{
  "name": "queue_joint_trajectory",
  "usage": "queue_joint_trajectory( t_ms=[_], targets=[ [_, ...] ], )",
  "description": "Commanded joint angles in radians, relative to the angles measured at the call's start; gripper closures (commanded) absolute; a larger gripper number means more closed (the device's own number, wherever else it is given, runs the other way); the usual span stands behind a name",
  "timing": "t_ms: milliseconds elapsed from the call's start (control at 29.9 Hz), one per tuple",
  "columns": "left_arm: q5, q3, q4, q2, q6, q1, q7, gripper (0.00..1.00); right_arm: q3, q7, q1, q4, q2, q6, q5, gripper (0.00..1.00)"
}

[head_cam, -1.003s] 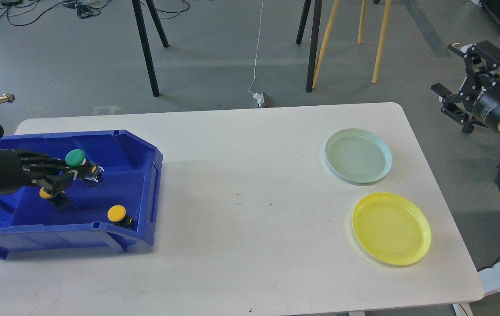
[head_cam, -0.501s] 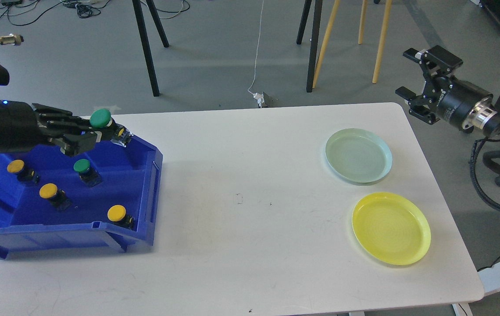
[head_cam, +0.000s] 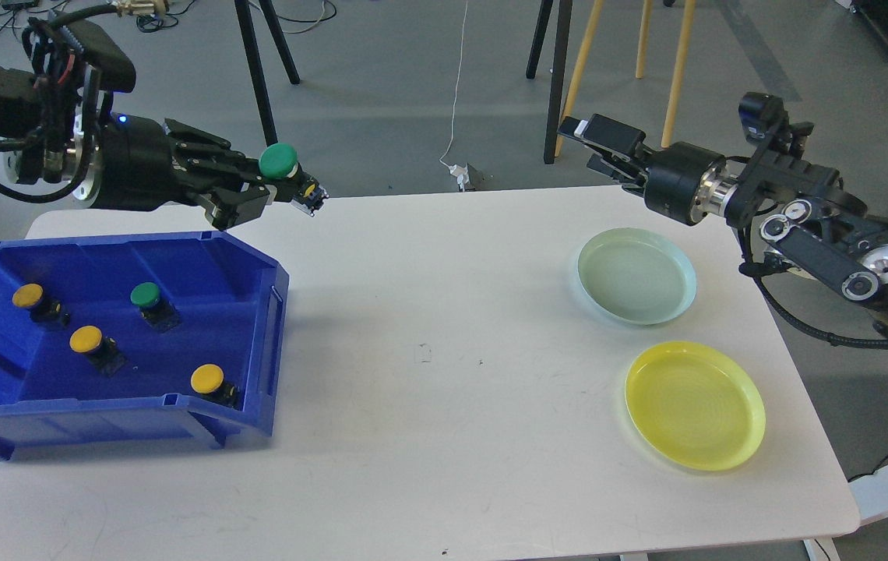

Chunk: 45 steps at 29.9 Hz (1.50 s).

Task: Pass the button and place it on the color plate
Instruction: 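Lift the green button out of the bin with the left gripper, then bring the held button toward the right gripper reaching in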

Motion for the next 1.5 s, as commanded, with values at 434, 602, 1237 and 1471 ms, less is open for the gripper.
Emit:
queue_joint_trajectory(
  t_ms=[434,602,1237,1471],
  targets=[
    [0.03,0.002,0.085,-0.092,0.0,-0.021,0.0,0.79,-0.138,0.0,0.018,0.286,0.062,-0.242,-0.557,0.01],
    [0.043,0.002,0.085,-0.094,0.0,-0.034,0.0,0.79,-0.136,0.0,0.028,0.294,0.064,-0.29,-0.739,0.01],
    [0.071,0.002,0.067,-0.191,0.0,-0.063,0.0,0.78,-0.107,-0.023,0.034,0.285,0.07,-0.361,-0.892,0.01],
    [0.073,0.001,0.056,-0.215,0.0,-0.076,0.0,0.78,-0.106,-0.023,0.039,0.283,0.077,-0.361,-0.892,0.01]
  ],
)
